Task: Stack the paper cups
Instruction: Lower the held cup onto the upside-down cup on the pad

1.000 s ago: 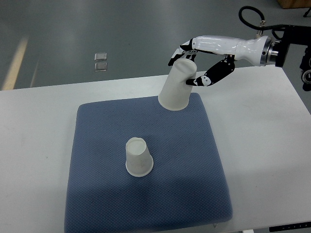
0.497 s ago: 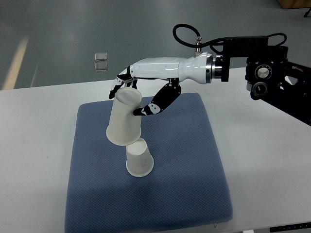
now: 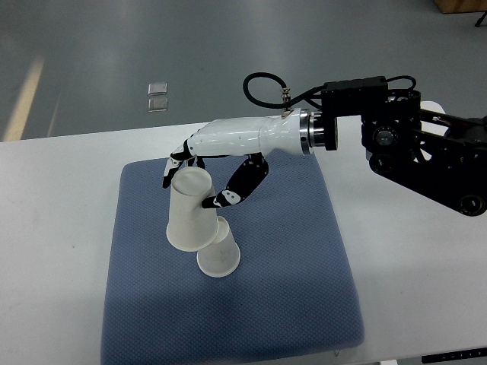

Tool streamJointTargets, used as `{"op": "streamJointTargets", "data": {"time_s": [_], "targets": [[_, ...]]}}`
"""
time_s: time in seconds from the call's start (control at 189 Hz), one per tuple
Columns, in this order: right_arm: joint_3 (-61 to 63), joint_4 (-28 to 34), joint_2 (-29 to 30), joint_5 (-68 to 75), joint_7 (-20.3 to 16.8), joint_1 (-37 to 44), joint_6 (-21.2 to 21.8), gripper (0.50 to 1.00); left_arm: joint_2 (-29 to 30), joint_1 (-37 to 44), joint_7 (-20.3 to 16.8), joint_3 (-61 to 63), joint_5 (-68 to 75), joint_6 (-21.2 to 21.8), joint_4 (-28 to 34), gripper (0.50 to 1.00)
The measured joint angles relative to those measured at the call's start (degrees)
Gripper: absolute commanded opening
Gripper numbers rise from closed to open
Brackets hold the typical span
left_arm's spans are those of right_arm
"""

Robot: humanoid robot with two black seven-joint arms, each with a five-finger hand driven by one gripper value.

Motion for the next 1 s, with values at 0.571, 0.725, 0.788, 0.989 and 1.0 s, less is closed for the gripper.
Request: {"op": "streamJointTargets", "data": {"time_s": [0.571,0.725,0.788,0.989,1.0], "targets": [[-0.87,0.31,-0.64,-4.62,1.83,-0.09,0.14,0.513,0.00,0.00,0.00,0.00,0.00,0.00,0.00,1.000],[-1.13,0.32,-0.66,-5.75,2.23,-0.09,0.14,0.513,0.00,0.00,0.00,-0.01,0.00,0.00,0.00,1.000],[-1.14,0.32,-0.66,-6.27,2.44,-0.14,0.13,0.513,0.00,0.00,0.00,-0.01,0.00,0.00,0.00,1.000],[-1.37,0.27,-0.80,-7.75,2.98,-0.47,-0.13,0.515,0.00,0.00,0.00,-0.01,0.00,0.00,0.00,1.000],[-1.39,0.27,-0.81,-7.81,2.98,-0.49,-0.15,0.515,0.00,0.00,0.00,-0.01,0.00,0.00,0.00,1.000]]}}
